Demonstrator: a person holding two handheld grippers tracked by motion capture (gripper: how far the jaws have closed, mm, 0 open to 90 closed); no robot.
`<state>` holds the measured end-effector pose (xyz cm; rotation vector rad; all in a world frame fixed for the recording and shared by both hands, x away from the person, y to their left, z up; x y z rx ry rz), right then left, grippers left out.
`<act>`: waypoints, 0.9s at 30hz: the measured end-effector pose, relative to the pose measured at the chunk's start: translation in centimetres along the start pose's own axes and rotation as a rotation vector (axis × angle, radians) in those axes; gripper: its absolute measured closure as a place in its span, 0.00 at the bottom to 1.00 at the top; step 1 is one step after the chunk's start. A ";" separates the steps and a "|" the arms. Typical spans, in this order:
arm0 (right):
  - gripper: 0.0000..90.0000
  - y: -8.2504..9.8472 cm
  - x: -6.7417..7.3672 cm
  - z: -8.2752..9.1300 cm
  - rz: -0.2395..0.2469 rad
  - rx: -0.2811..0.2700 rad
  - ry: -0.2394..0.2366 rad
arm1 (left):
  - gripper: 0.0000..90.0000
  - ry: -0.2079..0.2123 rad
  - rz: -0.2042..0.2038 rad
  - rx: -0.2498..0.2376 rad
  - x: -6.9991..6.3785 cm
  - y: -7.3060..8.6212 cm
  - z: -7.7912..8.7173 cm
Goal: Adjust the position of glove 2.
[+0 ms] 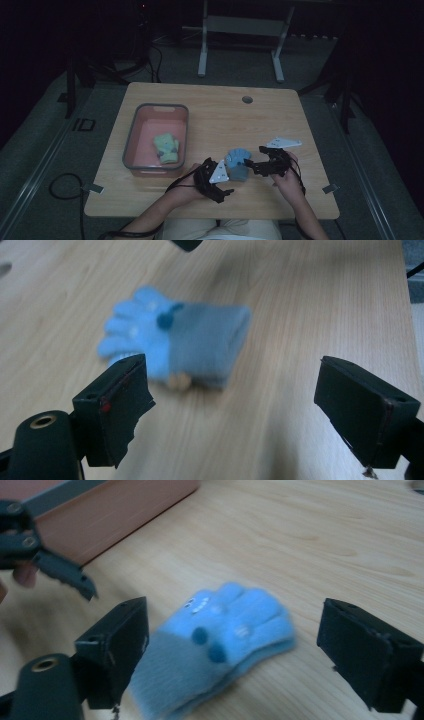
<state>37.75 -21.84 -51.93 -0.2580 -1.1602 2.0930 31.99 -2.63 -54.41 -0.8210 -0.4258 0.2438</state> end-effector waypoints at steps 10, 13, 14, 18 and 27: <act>0.65 -1.0 -1.2 0.5 -0.002 0.002 0.039 | 0.28 0.039 -0.133 0.008 0.4 -1.2 -2.8; 0.73 -1.1 -1.7 -0.4 -0.036 0.032 0.036 | 0.35 0.043 -0.156 0.026 0.7 -1.1 -3.7; 0.73 -1.1 -1.8 -0.7 -0.040 0.047 0.037 | 0.36 0.038 -0.162 0.032 0.8 -1.1 -3.9; 0.67 -0.9 -2.1 -2.3 -0.064 0.075 0.038 | 0.39 0.047 -0.172 0.041 0.9 -0.8 -4.6; 0.50 0.7 -3.1 -5.1 -0.135 0.126 0.036 | 0.47 0.058 -0.221 0.060 -0.1 -0.4 -5.8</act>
Point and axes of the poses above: each handheld gripper's, and its own axes: z roughly backward along the jaws, y roughly out of its underside, x roughly to its left, the point moved 4 cm from there along -z, roughly forward along the jaws, and after that the axes turned 5 degrees about -y, right-handed, at the moved point
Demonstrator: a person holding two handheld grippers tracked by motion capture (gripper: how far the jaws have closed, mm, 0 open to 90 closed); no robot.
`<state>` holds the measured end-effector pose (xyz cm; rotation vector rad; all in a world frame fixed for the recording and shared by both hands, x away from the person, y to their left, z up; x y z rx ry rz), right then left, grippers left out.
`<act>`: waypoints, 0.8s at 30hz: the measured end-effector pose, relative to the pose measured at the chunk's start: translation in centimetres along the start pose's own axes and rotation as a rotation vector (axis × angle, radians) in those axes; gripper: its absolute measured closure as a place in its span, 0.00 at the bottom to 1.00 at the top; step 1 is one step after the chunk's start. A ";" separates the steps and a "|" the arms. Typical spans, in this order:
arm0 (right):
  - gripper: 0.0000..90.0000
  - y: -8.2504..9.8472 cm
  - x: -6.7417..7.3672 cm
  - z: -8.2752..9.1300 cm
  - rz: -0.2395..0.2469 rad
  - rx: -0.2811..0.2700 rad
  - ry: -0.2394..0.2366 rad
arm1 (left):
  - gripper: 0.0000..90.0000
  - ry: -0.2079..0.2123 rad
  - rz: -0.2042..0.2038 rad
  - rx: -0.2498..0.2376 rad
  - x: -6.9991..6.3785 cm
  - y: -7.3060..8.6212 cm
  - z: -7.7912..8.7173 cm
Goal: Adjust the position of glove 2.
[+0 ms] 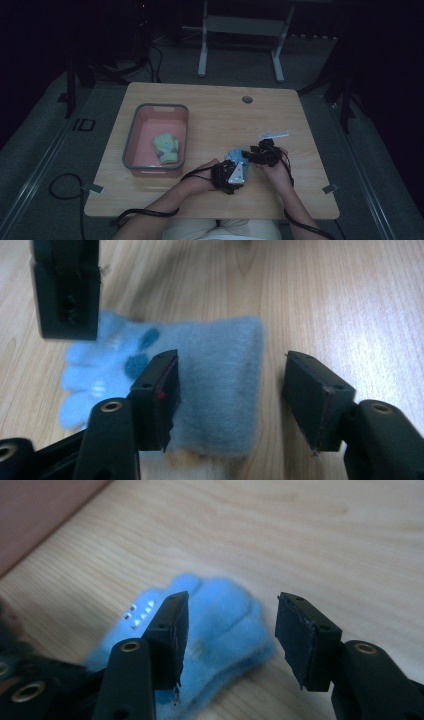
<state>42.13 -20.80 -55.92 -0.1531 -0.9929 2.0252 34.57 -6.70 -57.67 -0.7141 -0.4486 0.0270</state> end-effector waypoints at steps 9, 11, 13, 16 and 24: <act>0.45 1.3 0.2 -1.1 -0.011 0.055 0.014 | 0.71 -0.022 -0.023 0.038 0.3 0.0 -0.2; 0.47 1.4 0.5 -1.1 0.009 0.061 0.022 | 0.74 -0.020 -0.020 0.038 0.3 0.0 -0.2; 0.59 1.5 0.9 -1.1 0.027 0.071 0.004 | 0.78 -0.011 -0.012 0.032 0.4 0.1 -0.1; 0.68 1.4 1.3 -1.4 0.046 0.077 -0.024 | 0.80 0.005 -0.007 0.033 0.6 0.1 -0.1; 0.88 1.2 2.1 -1.6 0.065 0.075 -0.080 | 0.83 0.029 -0.011 0.048 0.8 -0.1 0.3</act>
Point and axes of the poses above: each handheld gripper's, and its own axes: z roughly backward along the jaws, y roughly out of its underside, x roughly to its left, the point moved 4 cm from there along -z, roughly forward along the jaws, and after that the axes turned 5 degrees about -y, right-handed, at the moved point
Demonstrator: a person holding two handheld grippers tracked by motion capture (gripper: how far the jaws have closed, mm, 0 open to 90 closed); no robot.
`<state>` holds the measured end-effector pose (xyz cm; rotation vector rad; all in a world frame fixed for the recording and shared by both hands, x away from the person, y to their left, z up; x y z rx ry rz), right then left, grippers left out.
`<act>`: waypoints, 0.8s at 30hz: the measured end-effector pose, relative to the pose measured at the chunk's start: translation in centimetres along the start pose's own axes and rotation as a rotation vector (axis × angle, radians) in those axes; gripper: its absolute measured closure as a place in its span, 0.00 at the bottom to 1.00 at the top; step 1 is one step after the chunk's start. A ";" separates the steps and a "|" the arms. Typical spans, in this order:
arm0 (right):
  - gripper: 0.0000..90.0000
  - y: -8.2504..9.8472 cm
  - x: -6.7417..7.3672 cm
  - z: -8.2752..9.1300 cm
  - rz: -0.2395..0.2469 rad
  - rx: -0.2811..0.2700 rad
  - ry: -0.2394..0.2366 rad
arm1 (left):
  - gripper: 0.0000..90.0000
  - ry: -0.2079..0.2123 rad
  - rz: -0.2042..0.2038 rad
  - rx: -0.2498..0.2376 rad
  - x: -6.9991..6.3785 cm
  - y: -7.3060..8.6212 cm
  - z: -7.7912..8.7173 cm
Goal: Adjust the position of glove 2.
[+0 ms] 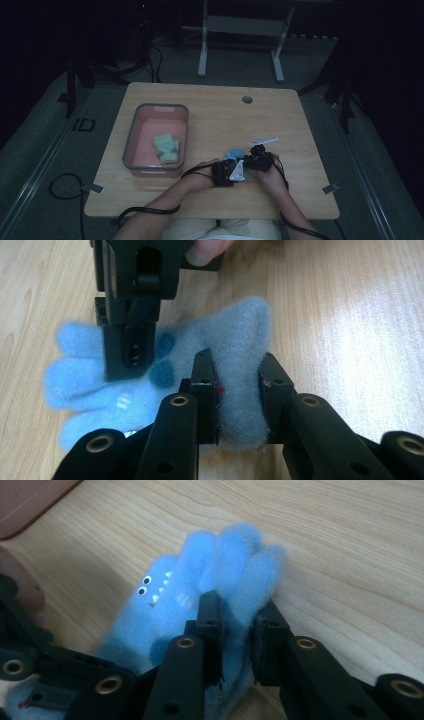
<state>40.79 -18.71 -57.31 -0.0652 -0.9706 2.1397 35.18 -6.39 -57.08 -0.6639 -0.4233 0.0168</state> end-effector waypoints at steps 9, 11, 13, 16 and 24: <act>0.91 -2.0 1.3 1.5 0.054 -0.031 -0.031 | 0.84 -0.027 -0.010 -0.002 0.9 -0.5 2.2; 0.91 -2.7 1.7 1.9 0.064 -0.050 -0.034 | 0.84 -0.035 -0.013 -0.004 1.3 -0.7 2.9; 0.91 -3.4 2.0 2.4 0.072 -0.067 -0.038 | 0.84 -0.047 -0.017 -0.006 1.8 -0.8 3.8; 0.91 -4.4 2.4 3.0 0.084 -0.092 -0.046 | 0.84 -0.057 -0.018 -0.008 2.5 -1.0 5.0; 0.92 -6.7 3.9 3.6 0.121 -0.125 -0.069 | 0.84 -0.077 -0.022 -0.003 3.7 -1.1 8.1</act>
Point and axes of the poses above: each handheld gripper's, and its own axes: z roughly backward along the jaws, y roughly out of its underside, x roughly to its left, the point moved 4 cm from there along -z, roughly forward along the jaws, and after that the axes turned 5 degrees about -y, right-handed, at the moved point
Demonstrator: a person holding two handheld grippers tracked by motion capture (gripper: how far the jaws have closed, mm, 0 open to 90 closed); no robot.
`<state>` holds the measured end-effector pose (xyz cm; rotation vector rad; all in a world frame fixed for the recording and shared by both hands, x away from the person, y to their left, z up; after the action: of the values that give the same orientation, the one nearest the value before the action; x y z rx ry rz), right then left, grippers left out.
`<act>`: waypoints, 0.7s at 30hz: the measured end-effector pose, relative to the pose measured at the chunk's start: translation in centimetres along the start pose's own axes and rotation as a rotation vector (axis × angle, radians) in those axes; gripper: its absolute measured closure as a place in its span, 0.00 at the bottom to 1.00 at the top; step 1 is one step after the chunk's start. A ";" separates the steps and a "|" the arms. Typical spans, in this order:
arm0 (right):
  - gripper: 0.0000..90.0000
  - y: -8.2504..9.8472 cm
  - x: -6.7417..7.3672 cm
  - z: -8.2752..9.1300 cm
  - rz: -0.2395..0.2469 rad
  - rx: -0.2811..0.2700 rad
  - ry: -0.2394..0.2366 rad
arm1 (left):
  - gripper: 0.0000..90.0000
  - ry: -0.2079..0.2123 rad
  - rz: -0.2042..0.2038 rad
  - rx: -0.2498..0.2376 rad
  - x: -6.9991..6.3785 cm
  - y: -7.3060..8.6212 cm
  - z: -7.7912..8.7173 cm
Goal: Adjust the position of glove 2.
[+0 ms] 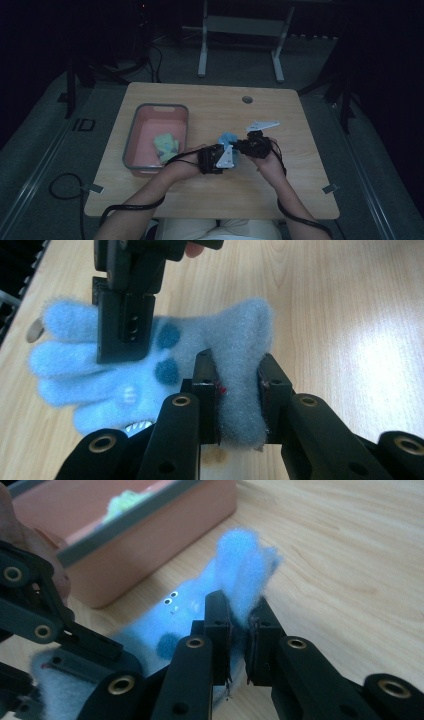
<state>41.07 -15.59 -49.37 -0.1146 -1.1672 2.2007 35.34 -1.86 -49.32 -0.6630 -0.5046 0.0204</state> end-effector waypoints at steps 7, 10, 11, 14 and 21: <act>0.92 -2.1 1.0 -0.3 0.018 -0.016 -0.016 | 0.84 -0.015 0.018 -0.004 0.9 0.3 1.8; 0.92 -2.9 1.2 -0.6 0.027 -0.013 -0.022 | 0.84 -0.024 0.019 0.000 1.4 0.6 2.8; 0.92 -3.1 1.3 -0.7 0.029 -0.012 -0.025 | 0.84 -0.024 0.019 0.000 1.4 0.6 2.8; 0.92 -3.9 1.7 -1.1 0.037 -0.010 -0.032 | 0.84 -0.036 0.021 0.011 1.9 1.0 3.7; 0.92 -5.4 2.8 -2.3 0.059 -0.011 -0.044 | 0.84 -0.053 0.031 0.032 2.6 2.1 5.3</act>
<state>42.35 -10.16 -46.00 -0.1070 -1.2147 2.2586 35.51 3.37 -45.87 -0.6403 -0.5436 0.0755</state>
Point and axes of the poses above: each handheld gripper's, and its own axes: z roughly backward along the jaws, y roughly out of its underside, x roughly to its left, the point moved 4 cm from there along -z, roughly forward along the jaws, and after that the axes turned 5 degrees about -y, right-handed, at the moved point
